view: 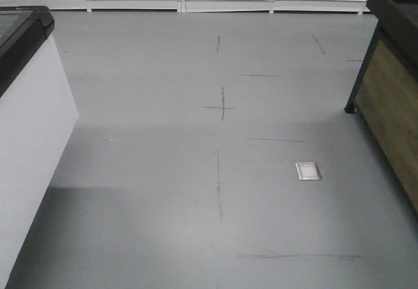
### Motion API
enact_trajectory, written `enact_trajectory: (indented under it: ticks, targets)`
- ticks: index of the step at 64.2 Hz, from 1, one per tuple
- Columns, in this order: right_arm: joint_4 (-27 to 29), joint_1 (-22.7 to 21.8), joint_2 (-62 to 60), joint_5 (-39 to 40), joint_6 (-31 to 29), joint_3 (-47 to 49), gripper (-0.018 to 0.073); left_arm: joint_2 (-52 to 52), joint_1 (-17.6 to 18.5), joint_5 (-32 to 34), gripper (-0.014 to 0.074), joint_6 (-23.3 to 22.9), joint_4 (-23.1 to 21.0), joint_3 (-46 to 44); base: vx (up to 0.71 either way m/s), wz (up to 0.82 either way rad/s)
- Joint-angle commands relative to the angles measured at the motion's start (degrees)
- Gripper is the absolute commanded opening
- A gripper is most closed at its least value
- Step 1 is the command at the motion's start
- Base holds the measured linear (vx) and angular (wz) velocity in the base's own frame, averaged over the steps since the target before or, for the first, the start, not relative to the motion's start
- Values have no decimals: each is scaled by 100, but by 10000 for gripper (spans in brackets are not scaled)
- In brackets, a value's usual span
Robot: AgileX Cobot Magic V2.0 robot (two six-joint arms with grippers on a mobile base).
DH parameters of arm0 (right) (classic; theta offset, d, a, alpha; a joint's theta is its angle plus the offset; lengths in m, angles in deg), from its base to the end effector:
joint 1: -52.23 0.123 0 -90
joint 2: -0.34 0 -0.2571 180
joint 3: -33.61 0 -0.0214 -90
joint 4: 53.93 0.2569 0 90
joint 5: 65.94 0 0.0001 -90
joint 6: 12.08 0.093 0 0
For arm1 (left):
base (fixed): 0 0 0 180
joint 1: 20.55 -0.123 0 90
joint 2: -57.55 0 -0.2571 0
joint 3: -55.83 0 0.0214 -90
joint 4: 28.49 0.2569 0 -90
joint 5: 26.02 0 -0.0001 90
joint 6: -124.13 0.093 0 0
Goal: Pick three apples into basket with both arms
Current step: 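Drive the base forward across the floor toward the produce tables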
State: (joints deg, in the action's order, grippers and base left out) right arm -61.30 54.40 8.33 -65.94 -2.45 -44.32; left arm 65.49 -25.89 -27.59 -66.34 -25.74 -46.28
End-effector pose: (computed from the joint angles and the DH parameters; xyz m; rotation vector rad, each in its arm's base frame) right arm 0.0928 0.0035 0.2049 0.0012 1.4999 0.0623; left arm 0.0925 0.0088 0.2027 -0.1745 1.5155 -0.0322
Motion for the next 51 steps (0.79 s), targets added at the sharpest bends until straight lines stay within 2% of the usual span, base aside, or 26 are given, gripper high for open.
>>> enact_trajectory:
  ticks: [1,51]
  targets:
    - [-52,-34,-76,438,-47,-82,-4,-88,-14,395,-6,-31,-51,25,0,0]
    - [-52,-34,-76,438,-47,-82,-4,-88,-14,395,-6,-31,-51,25,0,0]
